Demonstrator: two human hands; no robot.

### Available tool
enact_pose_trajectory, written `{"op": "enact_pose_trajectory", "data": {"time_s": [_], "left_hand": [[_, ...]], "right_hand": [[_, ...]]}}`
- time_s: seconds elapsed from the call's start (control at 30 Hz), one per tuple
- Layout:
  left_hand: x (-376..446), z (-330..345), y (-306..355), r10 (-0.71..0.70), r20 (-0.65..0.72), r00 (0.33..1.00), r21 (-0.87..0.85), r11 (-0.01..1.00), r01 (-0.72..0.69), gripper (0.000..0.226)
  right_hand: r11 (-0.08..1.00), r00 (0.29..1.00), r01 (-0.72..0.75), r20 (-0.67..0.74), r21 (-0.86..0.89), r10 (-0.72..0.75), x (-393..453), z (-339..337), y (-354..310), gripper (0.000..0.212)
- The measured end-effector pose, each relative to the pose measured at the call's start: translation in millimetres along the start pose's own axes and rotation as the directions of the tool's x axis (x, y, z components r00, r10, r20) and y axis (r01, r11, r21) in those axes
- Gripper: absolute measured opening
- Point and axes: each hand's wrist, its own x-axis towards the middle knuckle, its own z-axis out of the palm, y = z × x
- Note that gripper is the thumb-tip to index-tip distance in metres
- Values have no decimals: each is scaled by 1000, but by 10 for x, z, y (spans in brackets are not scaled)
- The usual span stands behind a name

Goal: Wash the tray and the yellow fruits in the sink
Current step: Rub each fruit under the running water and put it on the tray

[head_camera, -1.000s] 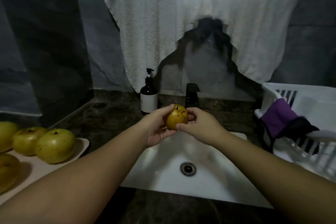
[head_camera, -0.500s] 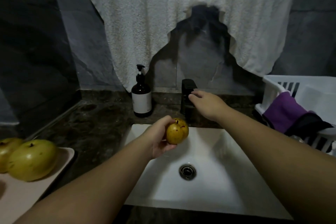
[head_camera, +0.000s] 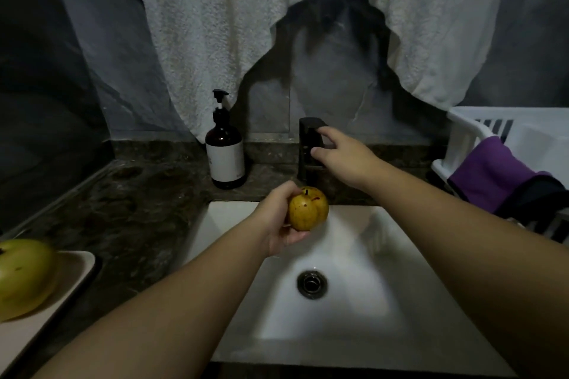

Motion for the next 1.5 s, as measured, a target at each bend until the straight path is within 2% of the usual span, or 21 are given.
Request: {"op": "enact_pose_trajectory", "data": {"time_s": [0.2,0.47,0.53,0.6,0.67,0.77,0.83,0.9,0.97,1.03,1.13,1.2,1.3,1.37,1.4,1.43,1.5], "left_hand": [[78,97,-5,-6,21,1000,-67,998,7,25],[194,137,-67,-16,20,1000,-102,995,18,32],[221,142,-84,-9,20,1000,-95,995,11,31],[227,144,-117,-10,39,999,-112,994,14,32],[207,137,-154,-15,86,996,-171,985,30,34],[185,113,-176,-8,148,989,-277,960,49,40],[172,113,-170,-17,141,990,-316,947,62,47],[162,133,-170,-27,124,992,-319,945,65,51],[162,148,-183,-31,87,996,-280,958,55,54],[205,135,-204,-8,9,1000,-123,992,9,62],[255,98,-212,155,-62,986,174,974,-142,70],[245,68,-213,202,-51,978,234,954,-185,72],[251,36,-239,176,4,984,211,962,-172,73],[264,38,-252,170,34,985,142,975,-173,64],[265,52,-248,174,42,984,103,979,-178,58],[267,71,-242,182,50,982,57,981,-185,52],[278,118,-235,212,41,976,3,977,-213,47]], "right_hand": [[990,999,45,-27,132,-42,11,43,67,55],[975,998,59,-26,213,-55,60,104,134,50],[938,998,18,-60,346,3,21,149,157,45],[891,981,-76,-126,447,148,-62,213,205,34],[895,944,-220,-145,387,295,-176,298,282,37],[903,921,-387,22,188,390,-369,446,373,53],[857,880,-469,192,214,434,-463,499,361,66],[803,855,-511,283,306,435,-514,524,336,71],[840,886,-456,244,295,395,-520,561,347,70],[889,920,-382,189,252,342,-526,591,349,67],[898,933,-352,177,263,314,-522,623,369,65],[911,943,-327,151,251,297,-530,637,380,64],[983,990,-141,32,114,138,-535,644,453,57],[998,1000,-29,4,48,29,-510,613,510,58],[998,1000,-27,12,58,27,-496,606,528,59],[989,996,-90,33,121,87,-482,606,526,59],[912,952,-306,109,272,287,-449,630,475,60]]}}
